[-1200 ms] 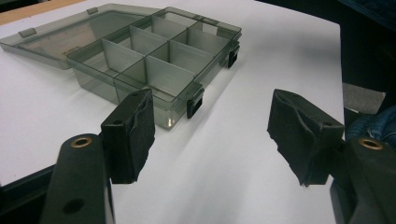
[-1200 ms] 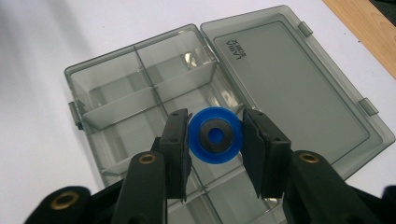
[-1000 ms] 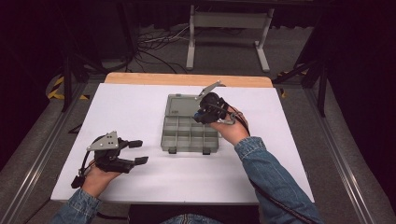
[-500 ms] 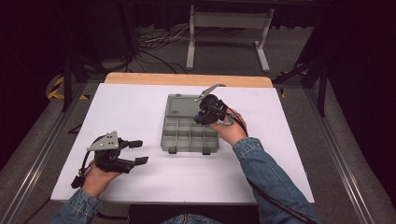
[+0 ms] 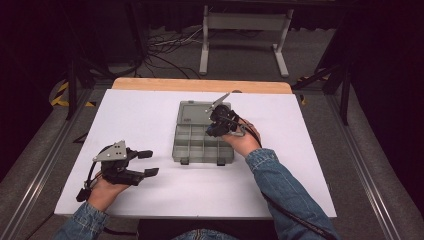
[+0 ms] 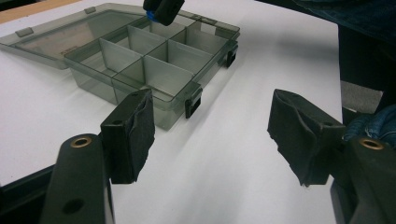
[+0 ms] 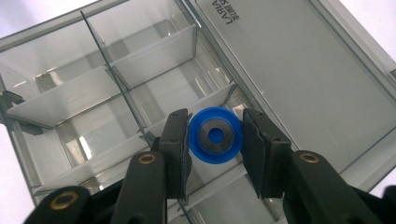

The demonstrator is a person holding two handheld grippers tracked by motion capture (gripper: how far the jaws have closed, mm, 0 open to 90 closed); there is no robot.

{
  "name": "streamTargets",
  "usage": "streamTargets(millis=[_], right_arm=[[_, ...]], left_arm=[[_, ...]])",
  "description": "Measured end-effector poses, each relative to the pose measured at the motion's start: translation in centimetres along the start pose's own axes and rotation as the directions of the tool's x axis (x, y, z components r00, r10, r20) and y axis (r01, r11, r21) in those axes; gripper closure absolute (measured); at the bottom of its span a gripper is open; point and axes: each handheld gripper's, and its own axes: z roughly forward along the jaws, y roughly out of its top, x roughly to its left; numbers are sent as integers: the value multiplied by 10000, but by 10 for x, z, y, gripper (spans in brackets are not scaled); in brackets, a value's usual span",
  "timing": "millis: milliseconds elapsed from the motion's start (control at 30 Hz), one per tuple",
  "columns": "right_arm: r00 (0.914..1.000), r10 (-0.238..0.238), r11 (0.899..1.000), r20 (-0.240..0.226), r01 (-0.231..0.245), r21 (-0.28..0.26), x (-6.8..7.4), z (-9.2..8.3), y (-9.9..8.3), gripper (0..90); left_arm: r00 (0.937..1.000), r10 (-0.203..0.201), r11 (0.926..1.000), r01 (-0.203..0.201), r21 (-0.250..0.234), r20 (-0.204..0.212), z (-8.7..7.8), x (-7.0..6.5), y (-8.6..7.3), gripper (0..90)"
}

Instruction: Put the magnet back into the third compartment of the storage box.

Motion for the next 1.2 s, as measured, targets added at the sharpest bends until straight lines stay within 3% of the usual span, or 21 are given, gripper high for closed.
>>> streamTargets(millis=[1200], right_arm=[[9998,92,9988,-162,-84,479,-1,19,-5,621]], left_arm=[[10000,-43,10000,44,-62,42,0,0,0,322]])
